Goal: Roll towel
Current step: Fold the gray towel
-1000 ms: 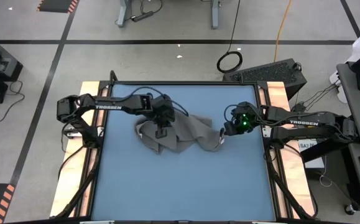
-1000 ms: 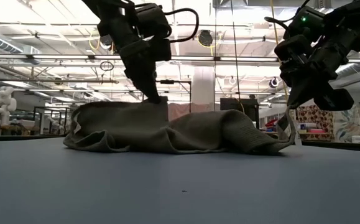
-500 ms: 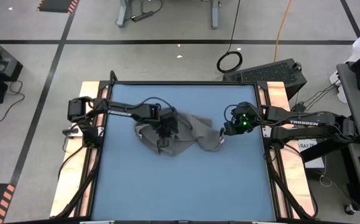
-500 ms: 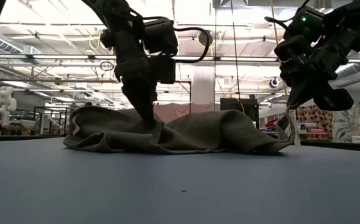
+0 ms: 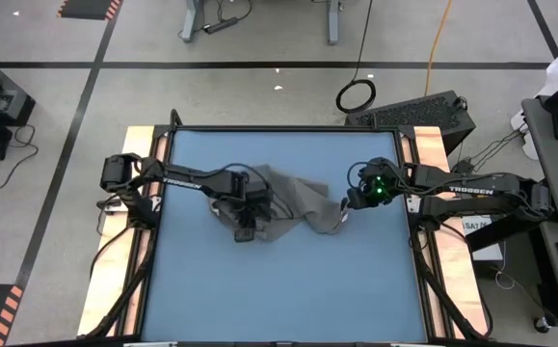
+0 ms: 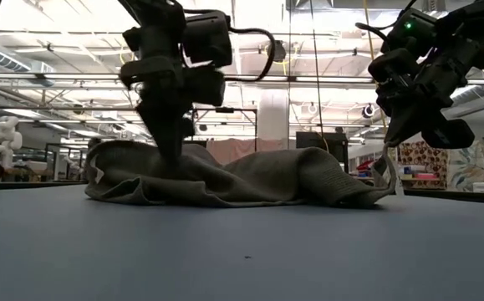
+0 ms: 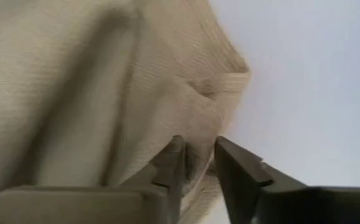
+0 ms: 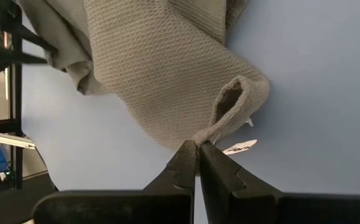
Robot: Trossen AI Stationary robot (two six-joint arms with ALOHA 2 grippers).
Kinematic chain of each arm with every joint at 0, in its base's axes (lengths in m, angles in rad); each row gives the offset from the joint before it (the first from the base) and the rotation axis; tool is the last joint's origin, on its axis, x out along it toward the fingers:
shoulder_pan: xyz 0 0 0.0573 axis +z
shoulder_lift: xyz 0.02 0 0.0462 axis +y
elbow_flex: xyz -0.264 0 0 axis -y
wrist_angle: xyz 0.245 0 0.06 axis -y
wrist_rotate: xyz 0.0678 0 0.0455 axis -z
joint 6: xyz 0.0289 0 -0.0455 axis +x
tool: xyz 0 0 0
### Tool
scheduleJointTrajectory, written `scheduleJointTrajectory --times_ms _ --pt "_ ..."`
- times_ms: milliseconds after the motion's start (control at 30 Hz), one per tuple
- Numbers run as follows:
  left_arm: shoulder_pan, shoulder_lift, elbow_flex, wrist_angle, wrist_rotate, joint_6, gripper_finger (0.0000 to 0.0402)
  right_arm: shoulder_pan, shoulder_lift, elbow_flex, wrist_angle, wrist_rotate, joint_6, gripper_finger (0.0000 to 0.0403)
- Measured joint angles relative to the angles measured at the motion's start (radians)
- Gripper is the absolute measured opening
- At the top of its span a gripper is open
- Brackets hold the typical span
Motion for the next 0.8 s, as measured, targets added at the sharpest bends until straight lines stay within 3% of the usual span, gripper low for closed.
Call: scheduleJointTrajectory --times_ms 200,367,567,800 --pt "-0.034 -0.043 -0.001 -0.088 -0.003 -0.060 0.0140 0.000 0.000 0.000 -0.001 -0.005 0.019 0.0004" --pt "-0.053 -0.120 0.002 -0.124 -0.045 0.019 0.0142 0.000 0.000 0.000 -0.001 -0.004 0.020 0.0004" --pt "-0.060 -0.124 0.002 -0.085 -0.086 0.166 0.0142 0.000 0.000 0.000 0.000 -0.001 0.020 0.0004" --pt "-0.062 -0.085 -0.044 -0.010 -0.089 0.177 0.0142 0.000 0.000 0.000 -0.001 -0.001 0.026 0.0004"
